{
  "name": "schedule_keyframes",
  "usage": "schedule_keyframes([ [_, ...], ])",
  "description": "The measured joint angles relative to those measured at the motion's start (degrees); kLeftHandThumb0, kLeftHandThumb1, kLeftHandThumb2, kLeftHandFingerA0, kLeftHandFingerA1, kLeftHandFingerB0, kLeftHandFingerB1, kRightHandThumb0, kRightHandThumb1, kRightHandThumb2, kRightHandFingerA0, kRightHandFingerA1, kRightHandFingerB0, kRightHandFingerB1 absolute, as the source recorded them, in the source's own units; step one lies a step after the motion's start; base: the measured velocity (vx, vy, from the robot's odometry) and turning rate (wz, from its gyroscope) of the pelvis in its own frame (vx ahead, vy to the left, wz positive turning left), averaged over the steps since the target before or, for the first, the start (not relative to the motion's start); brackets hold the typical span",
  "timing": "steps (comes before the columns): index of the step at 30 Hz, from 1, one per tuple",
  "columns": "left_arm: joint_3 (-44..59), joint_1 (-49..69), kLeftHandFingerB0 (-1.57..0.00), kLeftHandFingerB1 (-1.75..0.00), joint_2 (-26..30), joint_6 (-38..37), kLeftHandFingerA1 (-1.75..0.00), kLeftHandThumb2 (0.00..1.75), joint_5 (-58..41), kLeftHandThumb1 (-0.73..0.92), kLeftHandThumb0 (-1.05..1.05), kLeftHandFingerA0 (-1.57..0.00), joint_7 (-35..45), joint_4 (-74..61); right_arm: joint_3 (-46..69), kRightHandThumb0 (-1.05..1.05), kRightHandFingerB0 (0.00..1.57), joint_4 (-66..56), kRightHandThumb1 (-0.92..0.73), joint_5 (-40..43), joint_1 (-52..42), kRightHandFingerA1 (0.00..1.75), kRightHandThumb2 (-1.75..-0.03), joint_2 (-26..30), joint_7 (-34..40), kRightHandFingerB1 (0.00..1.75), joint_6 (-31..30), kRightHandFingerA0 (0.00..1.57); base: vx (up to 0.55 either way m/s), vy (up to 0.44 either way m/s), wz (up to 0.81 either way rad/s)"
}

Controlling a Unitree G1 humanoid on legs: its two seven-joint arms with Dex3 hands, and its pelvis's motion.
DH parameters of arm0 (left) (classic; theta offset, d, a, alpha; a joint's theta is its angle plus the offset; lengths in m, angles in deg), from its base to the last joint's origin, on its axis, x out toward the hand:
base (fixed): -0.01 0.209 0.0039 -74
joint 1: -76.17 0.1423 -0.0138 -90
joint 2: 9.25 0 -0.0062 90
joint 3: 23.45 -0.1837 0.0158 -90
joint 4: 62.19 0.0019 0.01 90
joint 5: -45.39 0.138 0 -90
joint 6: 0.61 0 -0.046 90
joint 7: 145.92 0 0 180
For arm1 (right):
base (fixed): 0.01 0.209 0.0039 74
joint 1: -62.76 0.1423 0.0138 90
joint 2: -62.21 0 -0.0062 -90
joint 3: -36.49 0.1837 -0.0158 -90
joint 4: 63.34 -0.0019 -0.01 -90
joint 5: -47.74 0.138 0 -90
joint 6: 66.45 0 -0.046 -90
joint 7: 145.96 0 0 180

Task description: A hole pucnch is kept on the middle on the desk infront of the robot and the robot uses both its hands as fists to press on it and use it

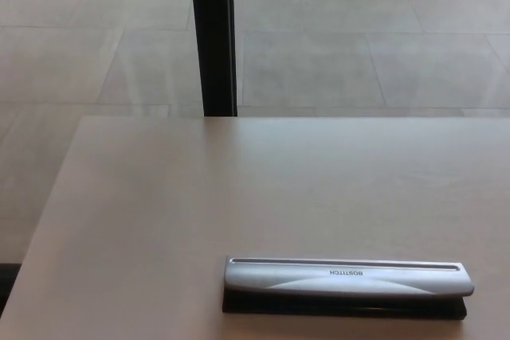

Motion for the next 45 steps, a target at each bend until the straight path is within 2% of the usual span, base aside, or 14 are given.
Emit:
schedule_keyframes([
  [4, -0.73, -8.71, -1.08, -1.02, -0.72, 0.19, -1.32, 1.03, -0.57, 0.33, -0.60, -1.25, -3.07, -6.64, -1.50, -0.38, 1.05, -6.55, -0.31, 0.60, 3.89, 1.59, -1.18, -0.07, 1.48, 1.03, -0.62, 1.21, 0.00, 0.000, 0.00],
  [6, -1.49, -11.89, -1.14, -1.18, -1.91, 0.20, -1.40, 1.08, -0.63, 0.29, -0.35, -1.38, -4.37, -10.08, -2.76, -0.50, 1.09, -9.77, -0.29, 0.69, 4.78, 1.58, -1.12, -0.41, 1.61, 1.05, -0.84, 1.20, 0.00, 0.000, 0.00],
  [7, -2.22, -14.21, -0.92, -1.37, -3.14, 0.20, -1.75, 1.28, -0.76, 0.37, -0.08, -1.04, -5.09, -12.54, -3.85, -0.58, 1.13, -12.31, -0.31, 0.73, 5.07, 1.55, -1.02, -0.85, 1.58, 0.99, -0.88, 1.21, 0.00, 0.000, 0.00],
  [8, -2.90, -15.87, -0.92, -1.37, -4.26, 0.20, -1.75, 1.28, -0.92, 0.37, -0.08, -1.04, -5.52, -14.52, -4.82, -0.58, 1.13, -14.48, -0.31, 0.80, 5.19, 1.55, -1.02, -1.45, 1.53, 0.99, -0.94, 1.21, 0.00, 0.000, 0.00],
  [9, -3.63, -17.13, -0.80, -1.11, -5.34, 0.21, -1.47, 1.19, -1.08, 0.53, -0.04, -1.25, -5.81, -16.26, -5.70, -0.56, 1.07, -16.51, -0.45, 0.92, 5.25, 1.54, -0.85, -2.13, 1.46, 0.95, -1.01, 1.24, 0.00, 0.000, 0.00],
  [11, -5.36, -19.06, -0.71, -1.09, -7.71, 0.22, -1.54, 1.13, -1.23, 0.57, -0.11, -1.24, -6.30, -19.55, -7.54, -0.58, 1.03, -20.22, -0.45, 1.14, 5.22, 1.56, -0.92, -3.60, 1.19, 0.97, -1.06, 1.23, 0.00, 0.000, 0.00],
  [12, -6.42, -19.77, -0.56, -1.21, -8.95, 0.22, -1.75, 1.05, -1.24, 0.72, -0.04, -0.86, -6.49, -21.12, -8.50, -0.52, 1.00, -22.13, -0.43, 1.22, 5.19, 1.61, -0.97, -4.47, 1.05, 0.98, -1.06, 1.23, 0.00, 0.000, 0.00],
  [13, -7.71, -20.40, -0.56, -1.22, -10.41, 0.22, -1.75, 1.01, -1.23, 0.74, -0.07, -0.86, -6.63, -22.86, -9.63, -0.50, 0.95, -24.23, -0.43, 1.33, 5.13, 1.42, -1.09, -5.45, 0.94, 1.01, -1.07, 1.39, 0.00, 0.000, 0.00],
  [14, -8.81, -20.73, -0.63, -1.17, -11.53, 0.22, -1.75, 1.03, -1.20, 0.69, -0.19, -0.97, -6.72, -24.05, -10.57, -0.36, 0.88, -25.83, -0.52, 1.41, 5.06, 1.41, -1.19, -6.27, 0.87, 1.08, -1.10, 1.32, 0.00, 0.000, 0.00],
  [15, -9.96, -20.88, -0.65, -1.20, -12.65, 0.21, -1.75, 1.03, -1.17, 0.66, -0.25, -1.00, -6.76, -25.26, -11.48, -0.22, 0.80, -27.48, -0.57, 1.49, 4.97, 1.75, -1.16, -7.09, 0.83, 1.22, -1.14, 1.07, 0.00, 0.000, 0.00],
  [20, -17.33, -20.72, -0.68, -1.36, -19.53, 0.21, -1.75, 1.14, -0.88, 0.64, -0.20, -1.00, -6.81, -30.84, -17.35, -0.17, 0.70, -36.34, -0.72, 1.72, 3.65, 1.75, -0.96, -12.05, 0.79, 1.28, -1.88, 0.91, 0.00, 0.000, 0.00],
  [28, -32.29, -18.12, -0.55, -1.67, -30.54, 0.22, -1.75, 1.14, -0.13, 0.71, -0.19, -0.99, -6.79, -38.13, -31.95, -0.25, 0.68, -50.57, -0.62, 1.50, -3.01, 1.75, -1.17, -20.51, 0.24, 1.66, -3.40, 1.01, 0.00, 0.000, 0.00],
  [32, -42.07, -15.19, -0.50, -1.72, -36.54, 0.22, -1.75, 1.07, 0.55, 0.74, -0.22, -0.93, -6.93, -40.46, -41.48, -0.33, 0.69, -57.19, -0.60, 1.72, -8.69, 1.75, -1.12, -24.12, -1.50, 1.62, -4.06, 1.00, 0.00, 0.000, 0.00],
  [45, -64.47, -9.02, -0.44, -1.69, -34.38, -0.18, -1.75, 1.00, 4.15, 0.82, -0.21, -0.88, -9.32, -38.96, -61.22, -0.34, 0.68, -62.89, -0.64, 0.46, -22.28, 1.75, -1.08, -25.41, -10.15, 1.56, -5.32, 1.03, 0.00, 0.000, 0.00],
])
